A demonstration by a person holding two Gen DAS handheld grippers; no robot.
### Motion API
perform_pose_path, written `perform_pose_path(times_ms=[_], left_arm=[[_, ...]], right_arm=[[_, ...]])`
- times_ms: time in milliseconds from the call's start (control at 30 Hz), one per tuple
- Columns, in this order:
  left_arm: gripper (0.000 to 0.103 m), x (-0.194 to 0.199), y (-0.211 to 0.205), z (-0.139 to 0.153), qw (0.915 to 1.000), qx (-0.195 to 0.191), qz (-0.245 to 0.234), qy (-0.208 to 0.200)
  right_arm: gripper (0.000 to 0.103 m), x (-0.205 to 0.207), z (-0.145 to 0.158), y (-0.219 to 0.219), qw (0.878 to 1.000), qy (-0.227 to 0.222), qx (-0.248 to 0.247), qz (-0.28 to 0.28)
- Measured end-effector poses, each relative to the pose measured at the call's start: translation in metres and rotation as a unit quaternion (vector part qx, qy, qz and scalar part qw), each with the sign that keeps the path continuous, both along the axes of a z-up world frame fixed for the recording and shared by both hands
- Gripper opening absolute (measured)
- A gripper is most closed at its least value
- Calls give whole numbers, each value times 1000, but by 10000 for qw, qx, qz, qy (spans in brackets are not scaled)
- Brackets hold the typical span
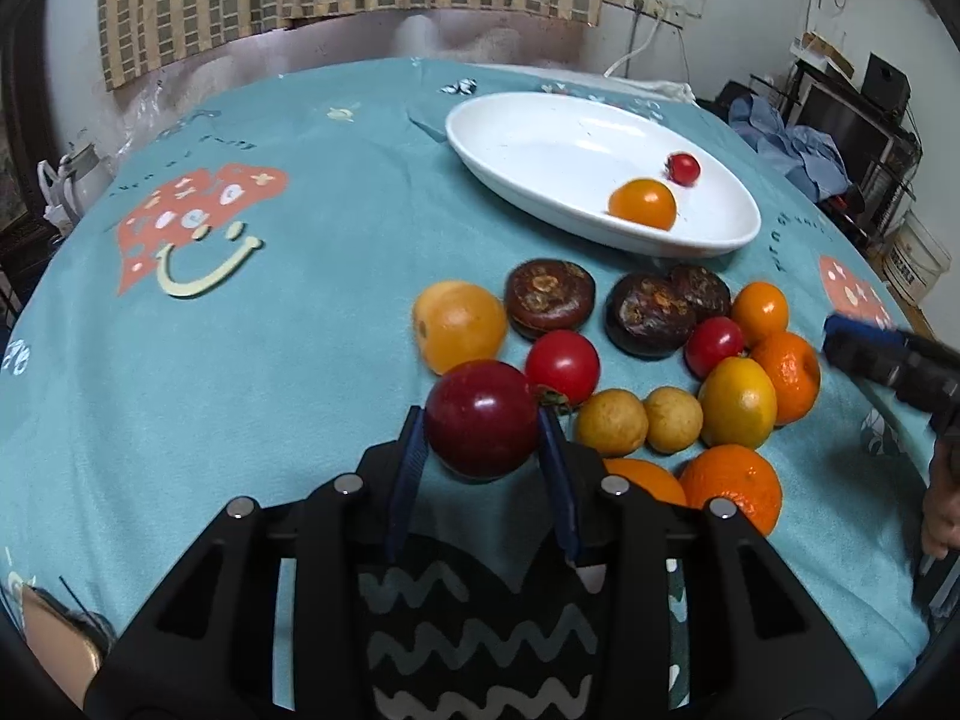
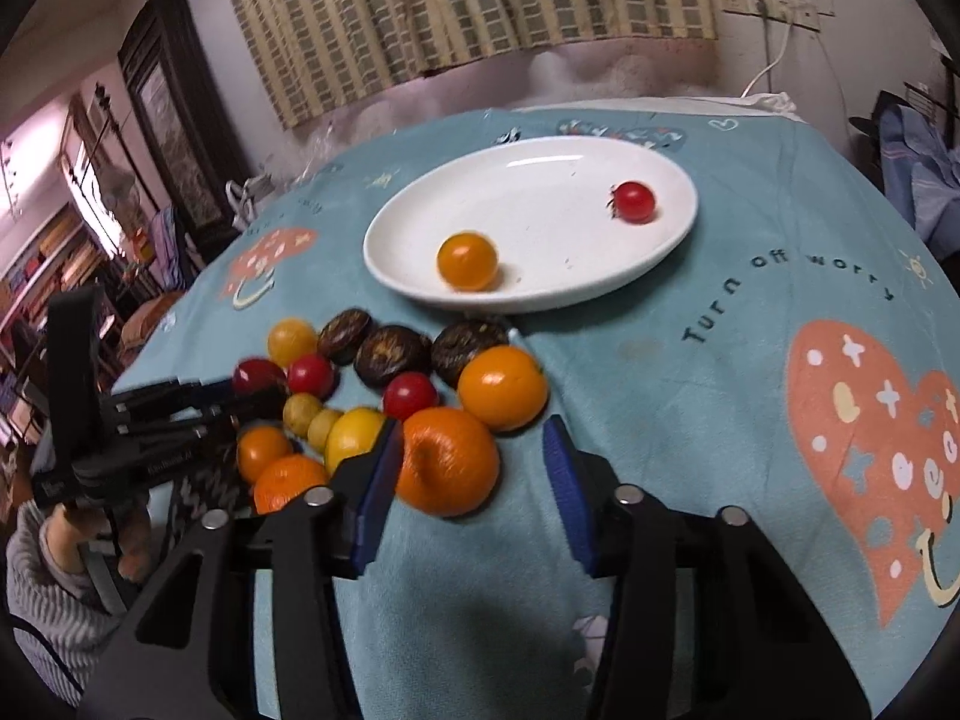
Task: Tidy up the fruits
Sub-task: 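Grasp the dark red plum with the left gripper, then grasp a mandarin orange with the right gripper while the left holds the plum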
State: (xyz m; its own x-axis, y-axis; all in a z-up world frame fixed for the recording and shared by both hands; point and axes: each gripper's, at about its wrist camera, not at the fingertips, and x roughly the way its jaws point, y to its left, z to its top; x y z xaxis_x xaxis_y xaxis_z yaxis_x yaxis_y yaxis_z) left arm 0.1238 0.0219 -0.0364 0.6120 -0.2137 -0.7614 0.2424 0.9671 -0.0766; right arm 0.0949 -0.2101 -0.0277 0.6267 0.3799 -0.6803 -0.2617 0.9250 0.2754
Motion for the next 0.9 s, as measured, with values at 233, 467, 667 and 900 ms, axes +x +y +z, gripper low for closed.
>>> perform_pose_path(times_ms=[233, 467, 667, 900], left_arm=[[38, 0, 9, 8, 9997, -186, 149, -90], [38, -1, 9, 7, 9997, -194, 128, -72], [38, -1, 7, 3, 9998, -185, 79, 0], [38, -6, 7, 13, 9993, -279, 143, -180]], right_arm=[[44, -2, -8, 10, 9998, 37, -133, 109], [44, -1, -14, 16, 9995, 207, -96, 221], [43, 5, -20, 13, 9993, 303, 128, 199], [41, -1, -9, 9, 9997, 98, 172, 114]])
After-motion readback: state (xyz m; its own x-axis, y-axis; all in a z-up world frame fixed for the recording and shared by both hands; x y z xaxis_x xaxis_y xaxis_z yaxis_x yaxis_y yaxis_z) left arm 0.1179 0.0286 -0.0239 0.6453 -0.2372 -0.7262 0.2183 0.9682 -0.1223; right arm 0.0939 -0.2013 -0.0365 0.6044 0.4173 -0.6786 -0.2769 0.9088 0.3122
